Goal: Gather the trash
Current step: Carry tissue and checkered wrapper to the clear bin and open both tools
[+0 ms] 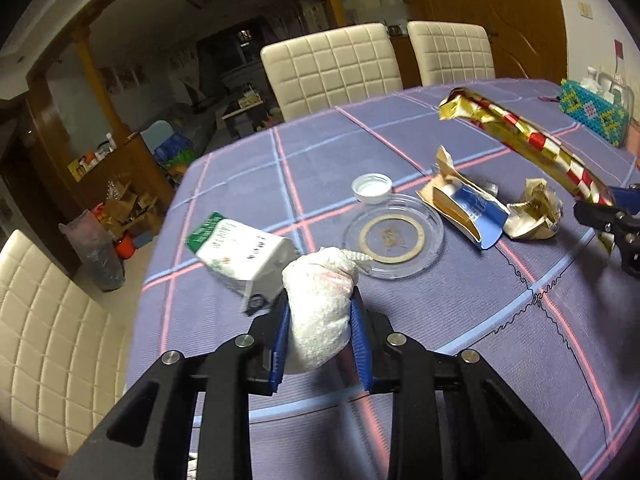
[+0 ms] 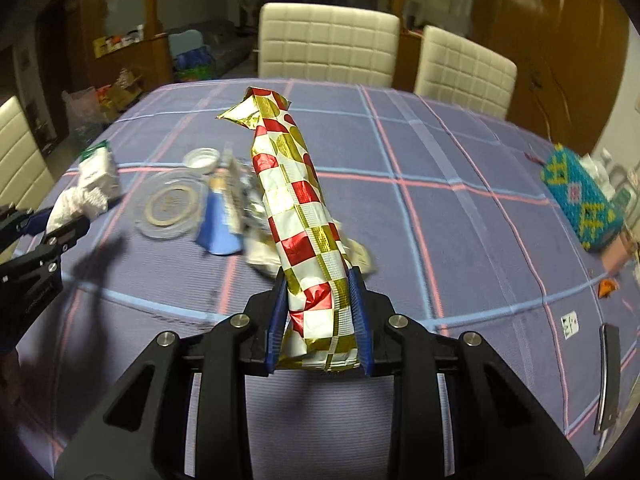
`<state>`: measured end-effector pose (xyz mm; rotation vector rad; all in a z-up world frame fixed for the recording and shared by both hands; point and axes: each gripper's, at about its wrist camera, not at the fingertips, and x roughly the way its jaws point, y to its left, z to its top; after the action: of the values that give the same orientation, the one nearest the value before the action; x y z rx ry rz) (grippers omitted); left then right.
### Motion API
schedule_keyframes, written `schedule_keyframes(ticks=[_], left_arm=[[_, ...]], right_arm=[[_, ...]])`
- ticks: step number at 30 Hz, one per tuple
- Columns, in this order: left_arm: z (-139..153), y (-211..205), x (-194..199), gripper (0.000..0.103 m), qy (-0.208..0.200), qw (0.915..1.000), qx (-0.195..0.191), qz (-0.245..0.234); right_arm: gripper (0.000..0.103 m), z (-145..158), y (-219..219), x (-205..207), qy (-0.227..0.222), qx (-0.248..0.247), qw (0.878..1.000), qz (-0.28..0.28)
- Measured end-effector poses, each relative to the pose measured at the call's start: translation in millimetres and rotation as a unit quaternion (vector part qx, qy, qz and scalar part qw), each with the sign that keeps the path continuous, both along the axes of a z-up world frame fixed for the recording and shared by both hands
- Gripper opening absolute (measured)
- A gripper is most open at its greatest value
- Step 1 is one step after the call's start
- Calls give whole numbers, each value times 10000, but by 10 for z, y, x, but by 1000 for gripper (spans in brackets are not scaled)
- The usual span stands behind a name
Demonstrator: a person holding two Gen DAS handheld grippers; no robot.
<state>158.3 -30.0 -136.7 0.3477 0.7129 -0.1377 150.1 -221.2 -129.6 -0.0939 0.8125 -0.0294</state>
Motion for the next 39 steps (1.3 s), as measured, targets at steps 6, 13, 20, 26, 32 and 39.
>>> schedule_keyframes(ticks=[6, 13, 20, 26, 32, 39], left_arm=[[116, 294, -168, 27, -185, 9997, -50, 155], [113, 669, -296, 27, -256, 9986, -62, 455], [48, 1049, -409, 27, -276, 9965, -3, 785], [22, 1373, -528, 27, -372, 9927, -30, 1145], [-18, 1737, -667, 27, -440, 9866, -82, 1572], [-63, 2183, -799, 27, -466, 9763, -146, 2106]], right_arm=[[31, 53, 419, -19, -40, -124, 9989, 458], [31, 64, 949, -21, -48, -300, 9946, 996], [31, 38, 1472, -74, -78, -541, 9866, 1536], [31, 1, 1861, -121, -104, -641, 9794, 1913], [31, -101, 2274, -209, -29, -759, 9702, 2300], [31, -119, 2707, -246, -84, -889, 9597, 2665]])
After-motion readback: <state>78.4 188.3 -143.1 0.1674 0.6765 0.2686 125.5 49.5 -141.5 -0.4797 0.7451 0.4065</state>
